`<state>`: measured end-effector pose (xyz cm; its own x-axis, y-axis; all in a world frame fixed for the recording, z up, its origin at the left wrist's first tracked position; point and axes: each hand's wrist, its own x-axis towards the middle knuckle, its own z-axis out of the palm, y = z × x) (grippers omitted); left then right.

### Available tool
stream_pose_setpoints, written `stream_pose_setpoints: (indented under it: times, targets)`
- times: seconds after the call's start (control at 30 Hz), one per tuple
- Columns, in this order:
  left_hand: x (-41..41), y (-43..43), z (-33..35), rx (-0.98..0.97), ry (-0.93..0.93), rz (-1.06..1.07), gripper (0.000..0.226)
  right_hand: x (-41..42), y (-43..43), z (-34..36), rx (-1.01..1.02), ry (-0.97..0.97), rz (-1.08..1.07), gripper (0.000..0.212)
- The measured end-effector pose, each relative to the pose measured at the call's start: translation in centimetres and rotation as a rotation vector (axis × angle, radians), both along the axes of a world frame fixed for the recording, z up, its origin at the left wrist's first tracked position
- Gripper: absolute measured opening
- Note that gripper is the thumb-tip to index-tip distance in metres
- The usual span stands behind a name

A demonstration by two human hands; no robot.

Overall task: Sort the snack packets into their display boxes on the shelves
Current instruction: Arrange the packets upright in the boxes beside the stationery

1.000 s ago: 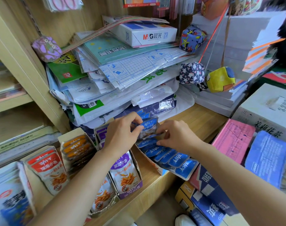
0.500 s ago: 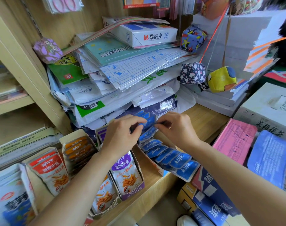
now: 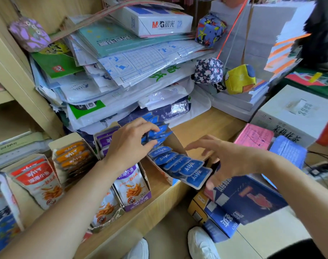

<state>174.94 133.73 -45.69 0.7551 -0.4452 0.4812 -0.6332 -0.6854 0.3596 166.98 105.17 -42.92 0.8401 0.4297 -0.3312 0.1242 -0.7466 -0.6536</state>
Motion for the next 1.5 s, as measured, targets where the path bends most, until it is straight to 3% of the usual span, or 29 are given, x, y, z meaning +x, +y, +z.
stream_pose_setpoints:
  times: [0.07,0.1,0.2,0.3,0.43,0.7,1.07,1.17,1.3,1.5]
  targets:
    - [-0.1,0.1,0.0,-0.020,0.005,-0.007,0.028,-1.2,0.3,-1.3,-0.091,-0.037,0.049,0.087]
    - [-0.1,0.1,0.0,-0.026,0.009,-0.011,0.027,-1.2,0.7,-1.9,-0.087,-0.133,0.039,0.076]
    - [-0.2,0.1,0.1,-0.036,0.035,-0.016,0.028,-0.3,1.7,-2.9,0.047,-0.420,-0.068,0.037]
    - [-0.2,0.1,0.2,-0.040,0.036,-0.015,0.026,1.1,2.8,-2.8,0.229,-0.488,-0.243,0.021]
    - [-0.2,0.0,0.4,0.015,-0.032,-0.050,0.025,3.2,4.6,-2.5,0.214,-0.598,-0.361,0.028]
    - [-0.1,0.6,-0.2,0.203,-0.130,-0.138,0.029,3.6,3.9,-2.5,0.190,-0.584,-0.401,0.026]
    - [-1.9,0.4,0.0,0.167,-0.043,0.018,0.044,2.6,2.6,-3.5,0.215,-0.500,-0.339,0.026]
    - [-2.3,0.1,-0.1,0.321,0.001,0.075,0.050,2.6,2.9,-3.8,0.222,-0.525,-0.336,0.024]
    - [-2.5,-1.0,-0.2,0.365,0.000,0.155,0.029,2.7,3.4,-4.1,0.171,-0.555,-0.297,0.025]
    - [-2.6,-2.4,-0.1,0.437,0.010,0.270,0.015,2.8,3.6,-4.3,0.180,-0.498,-0.364,0.017]
